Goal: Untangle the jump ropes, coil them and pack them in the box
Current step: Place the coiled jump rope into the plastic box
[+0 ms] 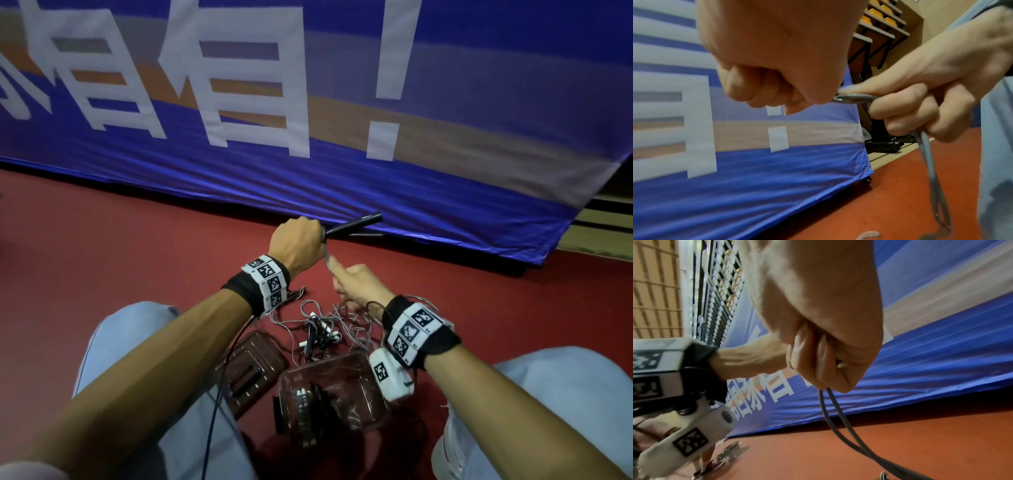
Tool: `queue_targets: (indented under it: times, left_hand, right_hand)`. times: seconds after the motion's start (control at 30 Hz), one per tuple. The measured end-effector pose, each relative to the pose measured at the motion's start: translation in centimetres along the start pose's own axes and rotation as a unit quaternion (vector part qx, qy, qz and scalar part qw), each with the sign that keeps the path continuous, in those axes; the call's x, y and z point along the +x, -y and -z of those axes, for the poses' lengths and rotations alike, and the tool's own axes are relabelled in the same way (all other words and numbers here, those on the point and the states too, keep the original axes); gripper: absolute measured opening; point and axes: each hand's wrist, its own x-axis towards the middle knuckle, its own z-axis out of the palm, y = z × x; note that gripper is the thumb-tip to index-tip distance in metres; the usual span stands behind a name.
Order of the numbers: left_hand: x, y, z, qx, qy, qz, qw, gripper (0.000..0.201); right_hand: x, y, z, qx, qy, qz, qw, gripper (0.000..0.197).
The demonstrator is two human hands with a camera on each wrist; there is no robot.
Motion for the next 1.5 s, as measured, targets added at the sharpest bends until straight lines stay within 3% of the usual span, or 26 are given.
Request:
queue_targets:
  times: [0.17, 0.27, 0.37, 0.57, 0.67, 0.8, 0.87, 1.0, 1.03, 1.07, 1.13, 1.17, 1.23, 1.33, 1.4, 1.5]
  left_hand:
    - [-1.5, 0.0, -4.2, 0.025, 0.129, -0.025, 0.991, 0.019]
    - [-2.6, -0.3, -6.4, 0.045, 0.188, -0.08, 0.978, 0.03]
    - [-3.3, -1.1, -6.3, 0.052, 0.185, -0.136, 0.972, 0.031]
    - [-2.8, -0.9, -3.4, 0.128, 0.183, -0.222, 0.949, 0.022]
    - [-2.5, -0.8, -1.9, 0.148, 0.181, -0.285, 0.93, 0.021]
    - [-2.4, -0.4, 0.4, 0.156, 0.144, -0.338, 0.917, 0.019]
    - [-2.9, -0.6, 0.7, 0.126, 0.12, -0.341, 0.924, 0.021]
    - [-3.7, -0.7, 1.0, -0.02, 0.063, -0.309, 0.949, 0.034]
    - [-3.8, -0.6, 1.2, -0.062, 0.049, -0.291, 0.954, 0.038]
    - [-3.8, -0.6, 1.6, -0.111, 0.033, -0.264, 0.958, 0.042]
    - [-3.5, -0.4, 2.0, -0.23, 0.012, -0.178, 0.957, 0.043]
    - [-3.3, -0.3, 2.2, -0.284, 0.003, -0.13, 0.95, 0.041]
    - [-2.7, -0.1, 2.3, -0.347, -0.018, -0.047, 0.936, 0.034]
    - [-1.9, 0.3, 1.9, -0.383, -0.028, 0.034, 0.923, 0.029]
    - [-1.6, 0.4, 1.8, -0.359, -0.019, 0.058, 0.931, 0.027]
    - [-1.8, 0.2, 1.4, -0.272, -0.002, 0.061, 0.96, 0.029]
  right_hand:
    - [-0.6, 0.4, -0.9, -0.207, 0.019, 0.052, 0.977, 0.058]
    - [-0.8, 0.6, 0.8, -0.302, -0.032, 0.036, 0.952, 0.047]
    - [-1.3, 0.9, 3.2, -0.414, -0.096, 0.038, 0.904, 0.05]
    - [-1.6, 2.0, 6.0, -0.513, -0.136, 0.046, 0.847, 0.076]
    - [-1.6, 2.1, 6.9, -0.506, -0.12, 0.06, 0.852, 0.083]
    - [-0.3, 0.6, 7.6, -0.408, -0.069, 0.129, 0.901, 0.09]
    - [0.1, 0.2, 7.4, -0.346, -0.047, 0.162, 0.923, 0.087]
    - [0.0, 0.6, 7.1, -0.165, 0.061, 0.177, 0.968, 0.071]
    - [-0.3, 0.9, 6.8, -0.086, 0.081, 0.166, 0.979, 0.077]
    - [-0.6, 1.1, 6.3, -0.003, 0.081, 0.162, 0.983, 0.081]
    - [-0.9, 2.0, 4.6, 0.124, 0.027, 0.153, 0.98, 0.06]
    - [-0.8, 2.4, 3.6, 0.132, -0.006, 0.146, 0.98, 0.051]
    - [-0.7, 2.9, 1.9, 0.105, -0.039, 0.151, 0.982, 0.051]
    - [-1.9, 3.8, 0.6, -0.057, -0.097, 0.222, 0.969, 0.054]
    - [-2.8, 4.3, 0.3, -0.114, -0.131, 0.253, 0.952, 0.053]
    - [-2.2, 3.5, 0.9, -0.116, -0.143, 0.238, 0.954, 0.062]
